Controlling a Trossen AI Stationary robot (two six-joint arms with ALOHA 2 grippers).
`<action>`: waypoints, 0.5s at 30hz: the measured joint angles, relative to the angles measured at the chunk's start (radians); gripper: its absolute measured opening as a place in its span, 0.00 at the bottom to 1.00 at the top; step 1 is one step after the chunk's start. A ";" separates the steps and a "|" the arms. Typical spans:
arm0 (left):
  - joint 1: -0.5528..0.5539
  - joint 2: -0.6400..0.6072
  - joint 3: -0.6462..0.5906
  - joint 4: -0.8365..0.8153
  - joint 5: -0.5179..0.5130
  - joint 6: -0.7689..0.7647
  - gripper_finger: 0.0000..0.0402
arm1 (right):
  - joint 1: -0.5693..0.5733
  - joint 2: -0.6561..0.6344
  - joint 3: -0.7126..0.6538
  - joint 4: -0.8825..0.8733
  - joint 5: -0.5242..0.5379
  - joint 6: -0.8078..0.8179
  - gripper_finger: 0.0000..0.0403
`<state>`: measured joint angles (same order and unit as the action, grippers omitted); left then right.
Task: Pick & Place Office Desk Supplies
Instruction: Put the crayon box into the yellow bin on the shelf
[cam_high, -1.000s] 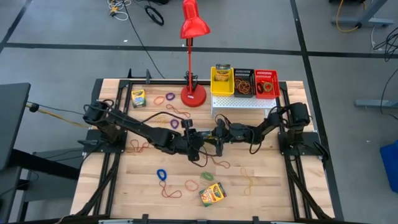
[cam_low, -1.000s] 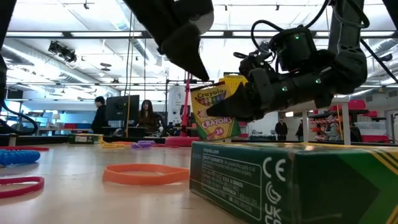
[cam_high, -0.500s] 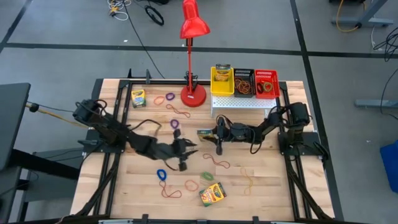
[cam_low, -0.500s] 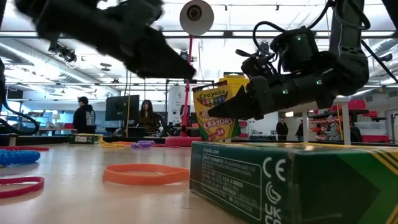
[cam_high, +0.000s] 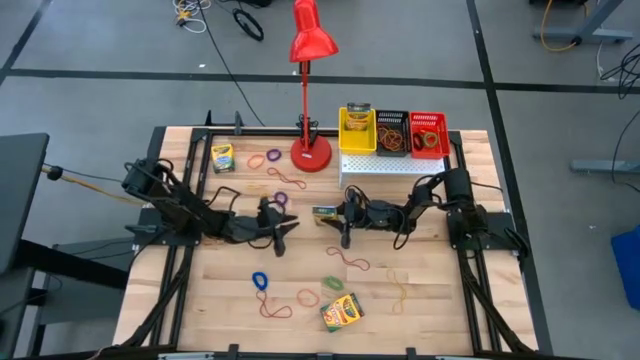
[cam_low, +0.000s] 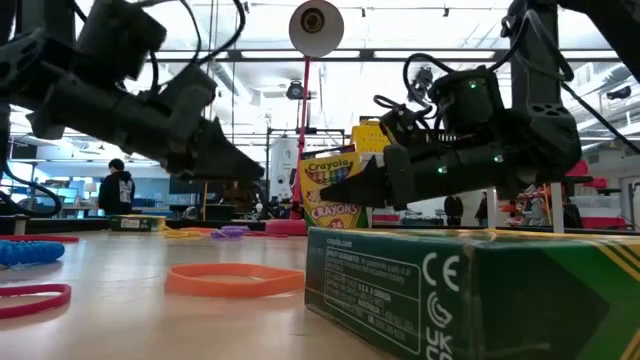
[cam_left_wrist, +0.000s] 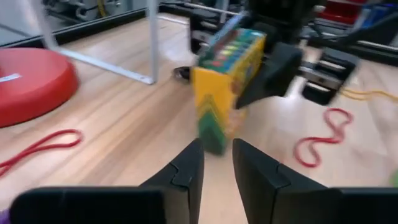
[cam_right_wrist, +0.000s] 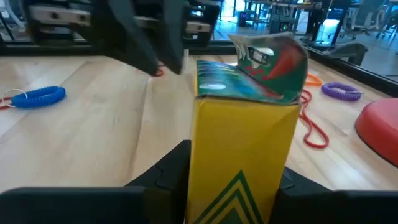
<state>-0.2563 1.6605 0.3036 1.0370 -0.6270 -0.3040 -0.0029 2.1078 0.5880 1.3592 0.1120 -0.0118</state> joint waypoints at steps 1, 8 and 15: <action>0.014 0.001 0.001 -0.004 0.000 -0.005 0.22 | 0.000 0.000 0.007 -0.017 0.000 0.000 0.32; 0.111 0.041 0.062 -0.049 0.089 -0.019 0.19 | 0.002 -0.001 0.009 -0.051 0.000 0.000 0.37; 0.133 0.092 0.116 -0.041 0.158 0.038 0.19 | 0.035 -0.002 0.009 -0.073 0.074 -0.003 0.41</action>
<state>-0.1235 1.7526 0.4192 0.9964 -0.4692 -0.2656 0.0320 2.1059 0.5968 1.2858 0.1857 -0.0145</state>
